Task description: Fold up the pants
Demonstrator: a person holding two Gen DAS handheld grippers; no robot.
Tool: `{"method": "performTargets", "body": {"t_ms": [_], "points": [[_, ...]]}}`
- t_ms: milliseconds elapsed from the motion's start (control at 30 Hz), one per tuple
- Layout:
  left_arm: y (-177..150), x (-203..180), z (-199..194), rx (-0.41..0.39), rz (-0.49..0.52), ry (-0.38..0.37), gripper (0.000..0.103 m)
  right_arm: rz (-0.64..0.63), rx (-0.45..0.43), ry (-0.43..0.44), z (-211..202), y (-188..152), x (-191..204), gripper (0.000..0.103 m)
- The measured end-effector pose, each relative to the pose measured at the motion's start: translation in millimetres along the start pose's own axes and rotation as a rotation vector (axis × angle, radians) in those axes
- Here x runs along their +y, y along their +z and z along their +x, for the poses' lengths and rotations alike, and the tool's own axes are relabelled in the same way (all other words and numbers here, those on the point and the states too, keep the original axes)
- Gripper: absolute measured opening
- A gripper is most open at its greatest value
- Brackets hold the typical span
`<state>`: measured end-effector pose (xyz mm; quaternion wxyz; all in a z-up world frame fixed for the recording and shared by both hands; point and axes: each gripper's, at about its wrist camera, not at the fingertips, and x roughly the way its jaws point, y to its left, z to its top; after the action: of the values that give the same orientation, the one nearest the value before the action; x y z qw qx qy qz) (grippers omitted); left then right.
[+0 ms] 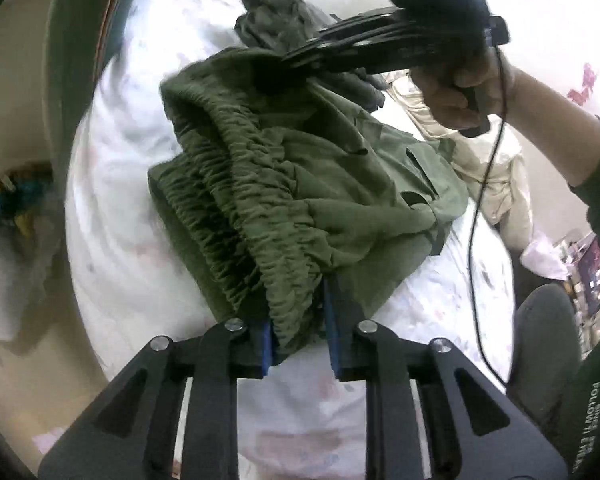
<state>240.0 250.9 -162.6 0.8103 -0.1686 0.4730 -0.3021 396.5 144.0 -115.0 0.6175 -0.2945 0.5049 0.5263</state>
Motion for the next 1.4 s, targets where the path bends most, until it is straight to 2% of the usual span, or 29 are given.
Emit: {"method": "performTargets", "body": {"t_ms": [100,200,233,267,333,367,467,533,600,700,767,800,833,867,1000,1100,1133,1233,1300,1400], "points": [[-3.0,-6.1,-1.5,-0.024,0.014,0.018,0.017,-0.005,-0.006,0.007,5.5,3.4,1.4,0.003],[-2.2,-7.2,-1.8,0.0,-0.003,0.008,0.031,-0.026,-0.052,0.025,-15.6,-4.1,8.6,0.003],[-1.2,-9.2,-2.8,0.006,0.008,0.007,0.043,-0.032,-0.068,0.04,-28.1,-9.9,12.5,0.003],[0.7,-9.6,-5.8,0.012,0.02,0.025,0.051,-0.039,-0.082,0.043,-37.5,-12.9,16.3,0.003],[3.4,-12.7,-15.0,0.015,0.031,0.087,0.088,-0.061,-0.12,0.054,-62.7,-23.4,27.8,0.003],[4.4,-15.2,-22.4,0.0,0.04,0.122,0.089,-0.074,-0.143,0.061,-78.2,-30.1,35.2,0.003],[12.2,-27.5,-45.6,-0.078,0.112,0.133,0.092,-0.106,-0.185,0.084,-109.3,-43.3,54.1,0.003],[22.9,-36.5,-52.4,-0.128,0.156,0.149,0.097,-0.143,-0.196,0.104,-127.4,-52.1,70.7,0.003],[35.1,-41.7,-47.9,-0.149,0.165,0.113,0.098,-0.188,-0.19,0.115,-139.1,-59.2,87.8,0.003],[49.2,-51.8,-31.8,-0.12,0.234,0.03,0.098,-0.232,-0.181,0.137,-150.1,-68.0,103.7,0.003],[50.1,-56.8,-16.6,-0.093,0.279,0.006,0.094,-0.226,-0.173,0.13,-145.3,-66.4,98.4,0.003],[47.0,-55.4,-14.3,-0.091,0.281,-0.019,0.069,-0.21,-0.161,0.128,-138.5,-61.8,91.9,0.003],[44.6,-53.1,-11.7,-0.081,0.274,-0.038,0.021,-0.209,-0.152,0.121,-131.8,-57.1,86.8,0.003],[41.4,-47.9,-8.0,-0.044,0.248,-0.057,0.011,-0.211,-0.143,0.114,-126.1,-53.3,83.0,0.003],[22.3,-28.8,-7.0,-0.028,0.08,-0.09,0.012,-0.198,-0.076,0.082,-75.2,-19.9,54.9,0.003],[10.5,-6.7,-6.9,-0.046,-0.096,-0.118,0.013,-0.202,0.004,0.051,-22.9,2.3,44.2,0.003],[9.3,1.0,-5.3,-0.056,-0.139,-0.115,0.013,-0.196,0.026,0.044,-10.1,5.1,41.3,0.003],[7.2,18.7,2.4,-0.023,-0.26,-0.122,0.014,-0.167,0.096,0.011,25.2,7.8,31.6,0.003],[7.1,20.0,0.7,-0.029,-0.279,-0.137,0.015,-0.165,0.106,0.01,29.3,6.4,30.1,0.005],[0.9,20.6,-0.6,-0.044,-0.271,-0.131,0.015,-0.138,0.087,0.016,20.6,10.4,31.3,0.015]]}}
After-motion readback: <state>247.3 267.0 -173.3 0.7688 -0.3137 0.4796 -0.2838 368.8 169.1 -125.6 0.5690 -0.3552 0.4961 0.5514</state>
